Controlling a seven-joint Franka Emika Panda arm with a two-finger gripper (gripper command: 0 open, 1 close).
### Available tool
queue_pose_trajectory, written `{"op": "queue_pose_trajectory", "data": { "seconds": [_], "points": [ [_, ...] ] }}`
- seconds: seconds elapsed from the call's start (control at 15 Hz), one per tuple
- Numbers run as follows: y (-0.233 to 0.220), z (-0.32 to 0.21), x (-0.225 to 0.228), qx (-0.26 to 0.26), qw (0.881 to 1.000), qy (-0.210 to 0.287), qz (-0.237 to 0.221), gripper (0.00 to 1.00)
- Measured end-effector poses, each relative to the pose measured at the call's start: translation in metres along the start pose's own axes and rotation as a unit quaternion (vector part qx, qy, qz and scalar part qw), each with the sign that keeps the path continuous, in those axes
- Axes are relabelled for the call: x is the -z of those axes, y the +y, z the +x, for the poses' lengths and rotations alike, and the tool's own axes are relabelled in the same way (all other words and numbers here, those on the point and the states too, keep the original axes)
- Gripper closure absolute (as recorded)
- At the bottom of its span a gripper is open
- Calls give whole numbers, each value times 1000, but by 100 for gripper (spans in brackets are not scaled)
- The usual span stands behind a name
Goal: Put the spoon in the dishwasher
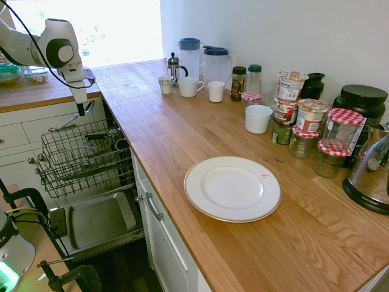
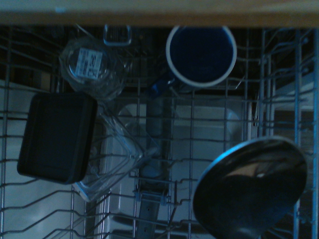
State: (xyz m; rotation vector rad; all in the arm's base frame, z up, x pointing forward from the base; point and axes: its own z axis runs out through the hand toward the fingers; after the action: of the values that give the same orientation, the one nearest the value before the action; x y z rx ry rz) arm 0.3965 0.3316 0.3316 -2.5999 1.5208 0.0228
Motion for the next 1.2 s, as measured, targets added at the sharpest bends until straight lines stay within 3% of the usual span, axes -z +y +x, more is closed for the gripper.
{"op": "queue_pose_trajectory", "data": {
  "seconds": [0.53, 1.2],
  "points": [
    [22, -25, -100, -8, 999, -19, -36, 100],
    [35, -2, -182, -43, 997, -18, -62, 100]
  ]
}}
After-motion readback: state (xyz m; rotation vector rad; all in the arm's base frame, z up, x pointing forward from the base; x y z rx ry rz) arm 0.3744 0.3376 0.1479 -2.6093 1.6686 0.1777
